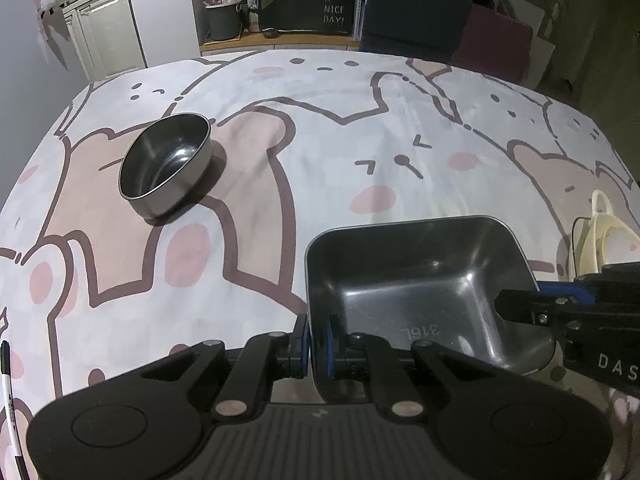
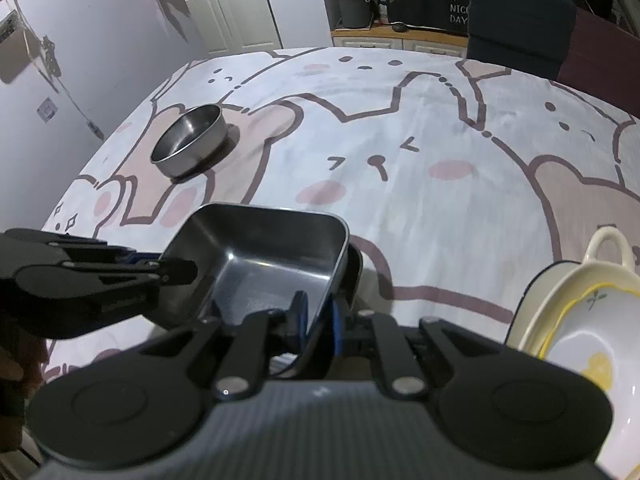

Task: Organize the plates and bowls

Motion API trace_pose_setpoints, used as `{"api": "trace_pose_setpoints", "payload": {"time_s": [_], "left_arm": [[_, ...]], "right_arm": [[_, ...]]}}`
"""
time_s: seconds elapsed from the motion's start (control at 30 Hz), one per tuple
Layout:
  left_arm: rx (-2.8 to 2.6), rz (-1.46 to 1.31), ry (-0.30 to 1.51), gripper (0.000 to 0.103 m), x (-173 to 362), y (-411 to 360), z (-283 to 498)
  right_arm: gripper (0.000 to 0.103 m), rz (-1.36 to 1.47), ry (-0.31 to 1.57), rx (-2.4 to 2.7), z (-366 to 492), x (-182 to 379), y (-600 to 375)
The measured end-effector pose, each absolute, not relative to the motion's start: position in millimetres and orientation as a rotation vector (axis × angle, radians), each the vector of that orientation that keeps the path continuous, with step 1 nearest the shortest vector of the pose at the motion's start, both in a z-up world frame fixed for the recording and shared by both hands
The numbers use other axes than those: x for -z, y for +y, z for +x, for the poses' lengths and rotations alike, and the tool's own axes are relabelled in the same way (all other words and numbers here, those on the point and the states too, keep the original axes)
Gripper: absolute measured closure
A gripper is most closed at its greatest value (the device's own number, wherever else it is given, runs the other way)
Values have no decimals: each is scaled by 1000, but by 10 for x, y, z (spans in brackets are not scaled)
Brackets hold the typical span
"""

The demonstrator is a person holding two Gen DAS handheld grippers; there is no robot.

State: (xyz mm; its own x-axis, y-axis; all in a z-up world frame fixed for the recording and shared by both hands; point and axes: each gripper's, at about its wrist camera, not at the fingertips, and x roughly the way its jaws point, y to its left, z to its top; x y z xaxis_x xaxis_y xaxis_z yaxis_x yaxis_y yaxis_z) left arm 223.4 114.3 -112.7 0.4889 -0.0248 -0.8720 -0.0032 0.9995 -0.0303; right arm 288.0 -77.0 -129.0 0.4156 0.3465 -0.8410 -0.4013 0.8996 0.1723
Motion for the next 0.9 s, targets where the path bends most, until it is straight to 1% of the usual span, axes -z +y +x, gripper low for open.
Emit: {"api": "trace_pose_setpoints", "payload": {"time_s": [0.5,0.9], "left_arm": [[19,7,1078,94,1191,1093,2257],[17,13,1086,94,1208,1076,2268]], "right_arm": [[87,-71,1074,-464,2910,1361,-781],[88,-110,1046,-452,2936,1382,-739]]}}
